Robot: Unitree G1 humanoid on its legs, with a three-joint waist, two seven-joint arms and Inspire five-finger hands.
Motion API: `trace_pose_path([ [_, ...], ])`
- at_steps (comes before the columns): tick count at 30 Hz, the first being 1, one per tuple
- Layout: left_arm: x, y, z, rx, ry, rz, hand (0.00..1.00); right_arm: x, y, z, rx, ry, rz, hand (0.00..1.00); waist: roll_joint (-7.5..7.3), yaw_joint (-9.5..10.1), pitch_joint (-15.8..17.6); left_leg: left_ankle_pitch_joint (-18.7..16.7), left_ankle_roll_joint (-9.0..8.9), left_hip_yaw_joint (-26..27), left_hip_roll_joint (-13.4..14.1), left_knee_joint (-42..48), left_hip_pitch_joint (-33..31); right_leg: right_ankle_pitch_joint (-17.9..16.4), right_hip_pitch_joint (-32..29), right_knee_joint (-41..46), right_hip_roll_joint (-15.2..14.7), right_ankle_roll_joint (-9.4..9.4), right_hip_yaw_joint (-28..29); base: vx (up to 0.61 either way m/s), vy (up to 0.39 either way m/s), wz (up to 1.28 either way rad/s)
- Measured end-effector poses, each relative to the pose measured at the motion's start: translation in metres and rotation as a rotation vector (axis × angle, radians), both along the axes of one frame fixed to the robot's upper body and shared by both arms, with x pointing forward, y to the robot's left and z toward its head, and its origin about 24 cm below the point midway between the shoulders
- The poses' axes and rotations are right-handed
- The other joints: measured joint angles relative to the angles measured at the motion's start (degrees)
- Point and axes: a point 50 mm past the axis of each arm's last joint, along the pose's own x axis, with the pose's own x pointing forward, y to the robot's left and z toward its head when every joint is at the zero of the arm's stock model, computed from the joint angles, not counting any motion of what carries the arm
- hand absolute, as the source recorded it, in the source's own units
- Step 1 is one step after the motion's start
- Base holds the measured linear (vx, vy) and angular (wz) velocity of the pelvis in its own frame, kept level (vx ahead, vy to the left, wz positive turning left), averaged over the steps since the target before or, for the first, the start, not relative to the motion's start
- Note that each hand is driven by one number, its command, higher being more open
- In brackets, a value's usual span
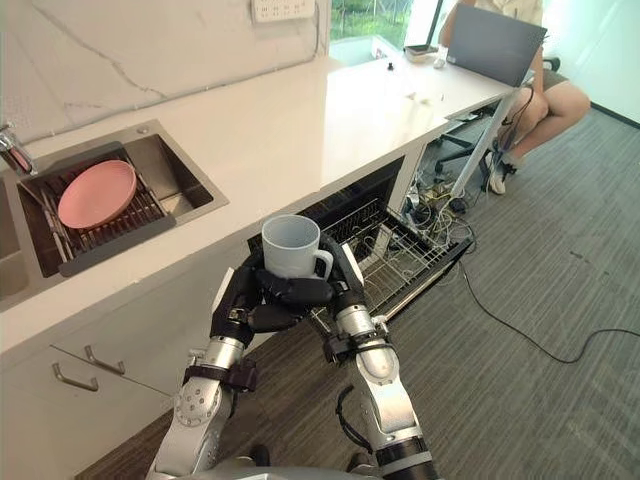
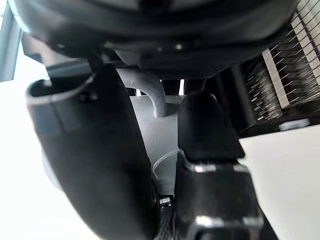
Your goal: Walk over to the sink, pick up the cup, carry it to the dishwasher, place the cup inside the dishwasher, then close the dishwasher door
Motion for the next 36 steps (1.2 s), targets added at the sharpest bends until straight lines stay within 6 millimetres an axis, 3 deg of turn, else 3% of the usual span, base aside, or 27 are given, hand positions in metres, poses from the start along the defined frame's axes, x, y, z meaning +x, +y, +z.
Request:
trace_pose_path([
  [8,-0.007,-0.004,-0.023,-0.018,0.105,-0.039,0.90,-0.006,-0.014,-0.019,-0.077,0.070,-0.051,0.30,-0.07,-0.33,1.5,-0.2,0.18,-1.7,-0.1,0.2,-0.8,0.0,0.3,0.0,-0.3,0.03,-0.4,0.01,0.012,0.12],
  [9,-0.011,0.003,-0.029,-0.014,0.132,-0.009,0.90,-0.005,-0.025,-0.020,-0.099,0.074,-0.125,0.30,-0.05,-0.24,1.6,-0.3,0.16,-1.8,-0.1,0.2,-0.9,0.0,0.2,0.0,-0.3,0.04,-0.4,0.00,0.009,0.05],
  [12,-0.029,0.038,-0.049,0.012,0.236,0.144,0.90,-0.003,-0.080,-0.018,-0.149,0.066,-0.415,0.30,-0.06,-0.01,1.6,-0.7,0.44,-1.9,-0.4,0.4,-1.1,-0.2,0.2,0.0,-0.7,0.32,-0.5,0.00,0.003,0.02],
  [14,-0.054,0.073,-0.068,0.063,0.353,0.265,0.90,-0.010,-0.129,-0.013,-0.239,0.056,-0.607,0.30,-0.06,0.12,1.6,-0.8,0.54,-2.0,-0.6,0.5,-1.3,-0.3,0.0,0.0,-0.9,0.44,-0.6,0.04,0.028,0.01],
  [16,-0.072,0.087,-0.077,0.108,0.426,0.288,0.90,-0.013,-0.153,-0.007,-0.360,0.040,-0.666,0.30,-0.07,-0.09,1.6,-0.9,0.54,-1.9,-0.6,0.6,-1.3,-0.3,0.0,0.0,-0.9,0.44,-0.7,0.02,0.008,0.00],
  [21,-0.072,0.078,-0.079,0.106,0.432,0.239,0.90,-0.008,-0.153,-0.006,-0.497,0.020,-0.629,0.30,-0.04,0.50,1.6,-0.9,0.53,-2.1,-0.9,1.3,-2.0,-0.4,-0.2,0.0,-0.9,0.33,-0.6,-0.02,0.001,0.01],
  [26,-0.073,0.072,-0.090,0.089,0.482,0.210,0.90,-0.003,-0.142,-0.035,-0.486,0.137,-0.534,0.30,0.63,0.88,2.1,-0.6,0.66,-2.5,-1.0,2.4,-3.4,-0.4,-1.0,0.2,-1.0,0.28,-0.7,-0.07,-0.002,0.04],
  [28,-0.074,0.076,-0.092,0.096,0.492,0.221,0.90,-0.002,-0.143,-0.045,-0.471,0.189,-0.521,0.30,1.28,1.15,4.3,-0.7,0.69,-3.6,-0.8,4.4,-5.5,-0.4,-1.9,1.1,-1.0,0.24,-1.7,-0.08,0.004,0.21],
  [31,-0.066,0.085,-0.091,0.108,0.478,0.260,0.90,0.020,-0.142,-0.035,-0.453,0.162,-0.510,0.30,1.58,2.33,8.7,-0.7,0.70,-4.5,-0.1,7.4,-8.8,-0.3,-4.1,2.9,-0.7,0.03,-2.2,-0.16,0.007,0.13],
  [36,-0.057,0.094,-0.094,0.131,0.483,0.307,0.90,0.055,-0.141,-0.012,-0.493,0.092,-0.497,0.30,2.15,4.87,13.4,0.6,0.99,-6.4,-0.1,8.1,-12.0,-0.2,-6.7,4.7,-1.0,-0.43,-3.8,-0.11,0.006,0.19],
])
